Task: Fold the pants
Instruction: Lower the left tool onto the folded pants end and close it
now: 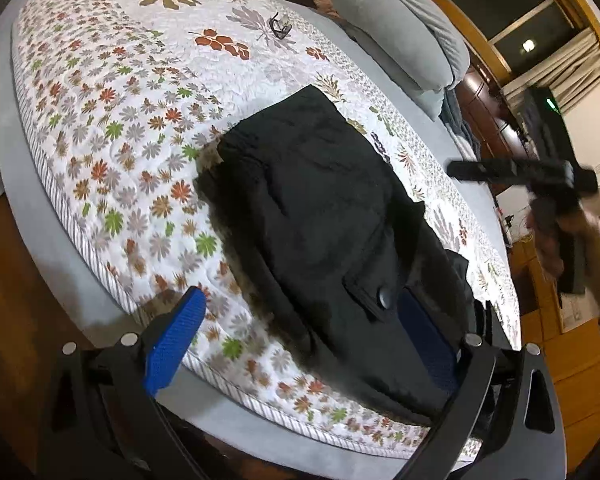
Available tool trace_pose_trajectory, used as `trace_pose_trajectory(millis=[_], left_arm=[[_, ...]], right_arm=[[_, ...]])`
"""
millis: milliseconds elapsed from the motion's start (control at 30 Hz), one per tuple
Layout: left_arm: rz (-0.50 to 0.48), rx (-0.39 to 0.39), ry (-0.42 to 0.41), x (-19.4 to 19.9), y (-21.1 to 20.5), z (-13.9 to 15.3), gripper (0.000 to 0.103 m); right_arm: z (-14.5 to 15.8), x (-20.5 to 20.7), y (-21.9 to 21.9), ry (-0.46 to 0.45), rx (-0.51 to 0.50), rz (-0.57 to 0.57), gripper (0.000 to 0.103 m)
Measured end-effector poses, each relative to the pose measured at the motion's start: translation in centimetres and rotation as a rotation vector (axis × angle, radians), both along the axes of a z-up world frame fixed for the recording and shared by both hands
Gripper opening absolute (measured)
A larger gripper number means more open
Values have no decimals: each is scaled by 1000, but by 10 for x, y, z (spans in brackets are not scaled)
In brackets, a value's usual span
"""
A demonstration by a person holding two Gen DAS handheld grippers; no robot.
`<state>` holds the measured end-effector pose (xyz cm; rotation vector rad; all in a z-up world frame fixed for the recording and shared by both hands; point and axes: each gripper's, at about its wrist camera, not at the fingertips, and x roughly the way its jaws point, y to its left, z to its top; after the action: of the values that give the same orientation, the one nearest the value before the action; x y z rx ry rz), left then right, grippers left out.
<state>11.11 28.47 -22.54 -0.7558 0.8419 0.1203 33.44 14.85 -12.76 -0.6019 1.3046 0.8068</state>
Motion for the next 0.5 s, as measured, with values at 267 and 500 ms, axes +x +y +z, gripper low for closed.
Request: trace_pose_trajectory(millis=[267,500], left_arm=[[11,-11,24,12,15,-3,96],[33,-198,-13,-1,43,-17,96]], right_arm=[[-22,26,58,87,7,86,86],[-26,41,80,134,18,107,88]])
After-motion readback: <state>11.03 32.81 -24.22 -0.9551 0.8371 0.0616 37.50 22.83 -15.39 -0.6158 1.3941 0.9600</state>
